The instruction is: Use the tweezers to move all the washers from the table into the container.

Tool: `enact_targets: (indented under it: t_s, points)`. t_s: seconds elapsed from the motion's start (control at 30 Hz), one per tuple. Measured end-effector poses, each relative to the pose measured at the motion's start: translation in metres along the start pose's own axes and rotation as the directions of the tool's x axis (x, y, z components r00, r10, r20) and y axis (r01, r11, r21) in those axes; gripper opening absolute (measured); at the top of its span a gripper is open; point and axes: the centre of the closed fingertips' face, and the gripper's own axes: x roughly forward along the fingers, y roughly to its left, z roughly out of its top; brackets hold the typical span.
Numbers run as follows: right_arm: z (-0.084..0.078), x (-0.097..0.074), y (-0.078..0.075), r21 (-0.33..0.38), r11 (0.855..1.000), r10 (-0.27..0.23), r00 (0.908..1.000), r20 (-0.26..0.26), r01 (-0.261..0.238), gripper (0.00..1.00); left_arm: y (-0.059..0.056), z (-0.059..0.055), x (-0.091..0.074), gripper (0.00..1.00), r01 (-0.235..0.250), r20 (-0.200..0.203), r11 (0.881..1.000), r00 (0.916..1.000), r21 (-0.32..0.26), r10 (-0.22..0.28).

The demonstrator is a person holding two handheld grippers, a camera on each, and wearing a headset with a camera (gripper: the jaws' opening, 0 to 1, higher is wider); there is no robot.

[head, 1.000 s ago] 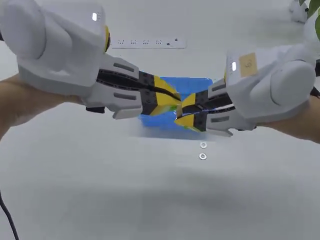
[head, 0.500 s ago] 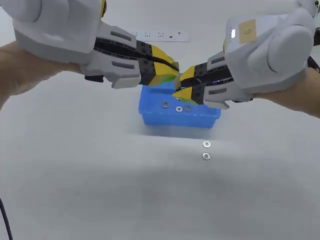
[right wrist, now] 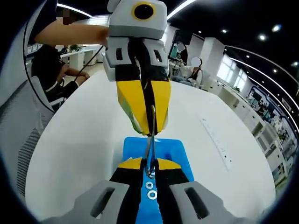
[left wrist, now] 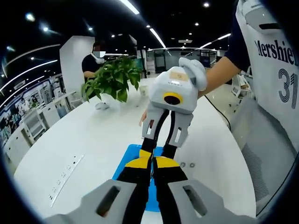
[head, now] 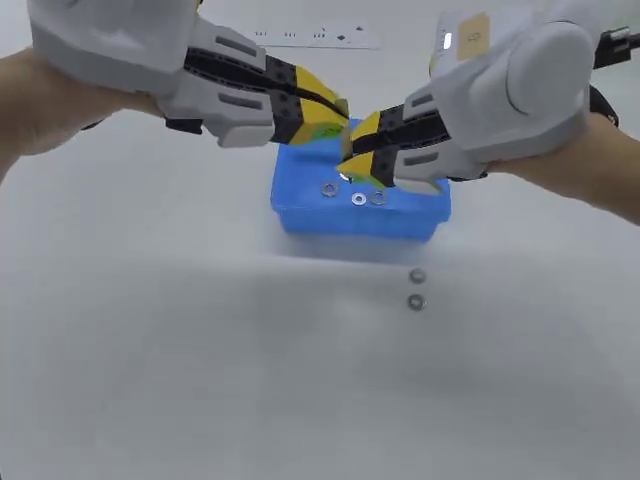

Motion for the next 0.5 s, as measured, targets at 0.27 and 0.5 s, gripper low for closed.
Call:
enact_targets:
  t_s: [0.27, 0.5]
  points:
    - [-0.019, 0.015, -0.008, 0.029, 1.0, 0.013, 0.9997, -0.022, -0.012, 0.1, 0.012, -0.019, 0.013, 0.05, 0.013, -0.011, 0.999, 0.9998, -0.031, -0.013]
    - [-0.027, 0.02, -0.008, 0.046, 0.999, 0.016, 0.9995, -0.028, -0.015, 0.1, 0.016, -0.025, 0.016, 0.05, 0.016, -0.015, 0.999, 0.9998, -0.049, -0.016]
